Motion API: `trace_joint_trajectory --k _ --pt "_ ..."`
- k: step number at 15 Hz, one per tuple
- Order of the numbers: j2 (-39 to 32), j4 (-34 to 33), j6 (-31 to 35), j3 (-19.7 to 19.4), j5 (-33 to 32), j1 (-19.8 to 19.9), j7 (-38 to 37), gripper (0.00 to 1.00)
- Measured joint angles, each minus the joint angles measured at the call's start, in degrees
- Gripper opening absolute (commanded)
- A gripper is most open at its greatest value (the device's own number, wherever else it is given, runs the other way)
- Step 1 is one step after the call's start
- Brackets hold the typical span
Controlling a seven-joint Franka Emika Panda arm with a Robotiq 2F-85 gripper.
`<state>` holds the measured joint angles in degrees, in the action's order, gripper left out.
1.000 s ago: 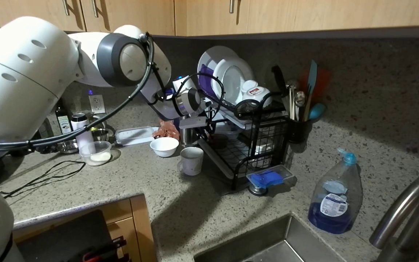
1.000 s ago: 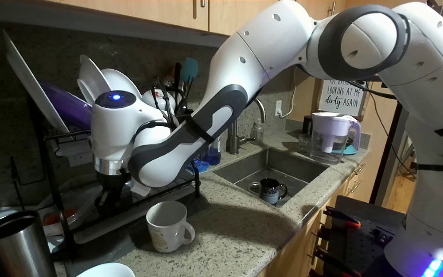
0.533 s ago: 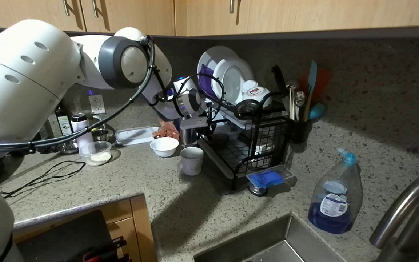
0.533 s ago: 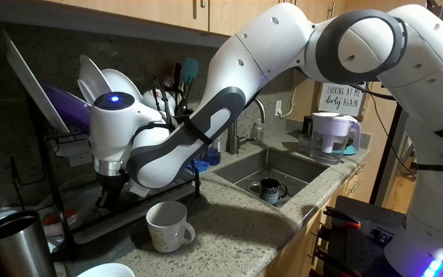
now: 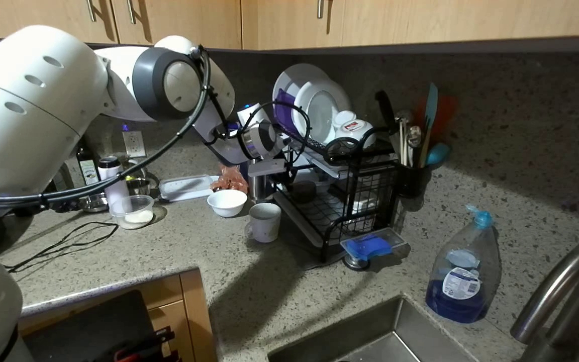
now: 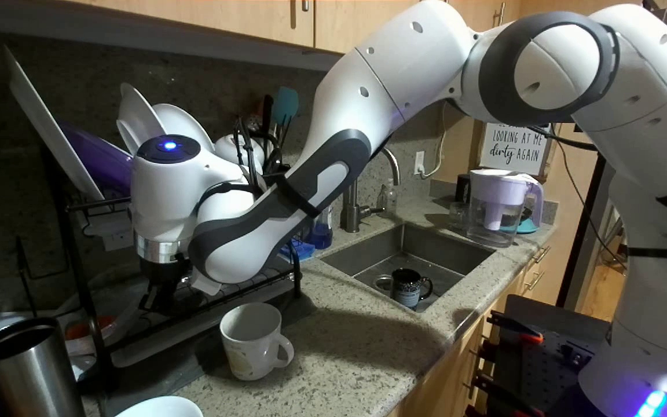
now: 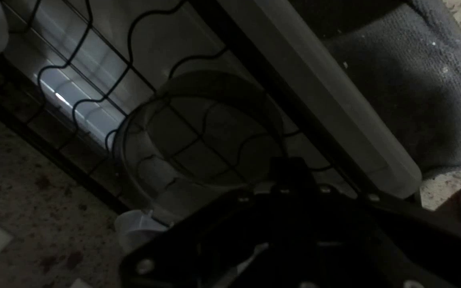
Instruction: Take the white and the black bowls and place them on the counter
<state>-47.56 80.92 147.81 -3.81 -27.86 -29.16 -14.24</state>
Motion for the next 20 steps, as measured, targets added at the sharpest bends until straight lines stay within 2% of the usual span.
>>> trace_joint_trajectory --k 8,14,20 --pt "1.27 2.34 0.79 -2.64 -2.62 -2.93 -1.09 0.06" --pt "5.45 4.53 0.81 -3.02 -6.06 -4.99 -1.19 0.05" --pt "9.46 7.59 0.8 -2.72 -9.85 -5.43 -2.0 0.06"
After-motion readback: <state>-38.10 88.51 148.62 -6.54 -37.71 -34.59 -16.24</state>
